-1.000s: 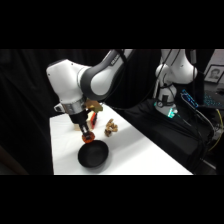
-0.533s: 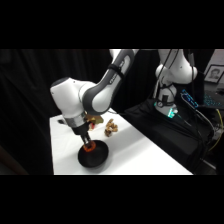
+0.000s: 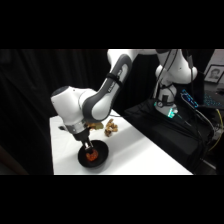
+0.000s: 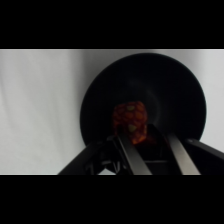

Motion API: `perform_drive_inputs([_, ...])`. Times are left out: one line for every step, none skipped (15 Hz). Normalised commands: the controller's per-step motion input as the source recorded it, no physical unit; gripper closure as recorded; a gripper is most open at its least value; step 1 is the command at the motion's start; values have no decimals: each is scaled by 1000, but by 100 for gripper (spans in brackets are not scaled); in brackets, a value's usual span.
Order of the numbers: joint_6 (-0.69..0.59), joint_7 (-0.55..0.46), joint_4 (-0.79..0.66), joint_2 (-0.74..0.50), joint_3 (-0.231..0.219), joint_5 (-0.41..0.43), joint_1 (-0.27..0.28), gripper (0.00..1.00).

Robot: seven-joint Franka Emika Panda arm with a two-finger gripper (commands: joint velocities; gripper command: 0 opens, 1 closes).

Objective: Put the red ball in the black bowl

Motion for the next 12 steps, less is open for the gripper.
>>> perform_drive_inputs([-215,-106,160,-11,41,54,-31,25])
perform_drive_inputs([-251,-60,136,-47,4,9,-4,18])
perform_drive_inputs([-254,-52,97,-94,-8,-9,6,11])
perform_drive_inputs([-262,-57,60,-139,-5,-5,3,2])
perform_drive_inputs([-264,-47,31,-174,-11,-13,10,0])
perform_drive_inputs([-251,-49,-18,-232,-10,-15,14,0])
perform_drive_inputs([-232,-46,-56,-272,-15,-29,22,0])
perform_drive_inputs([-229,-36,-76,-296,-19,-33,28,0])
perform_drive_inputs([-226,-39,-102,-324,-15,-28,27,0])
perform_drive_inputs([-214,-50,-137,-357,-8,-20,24,0])
perform_drive_inputs([-216,-53,-168,-388,-3,-15,23,0])
perform_drive_inputs([-265,-55,-187,-418,2,-4,18,0])
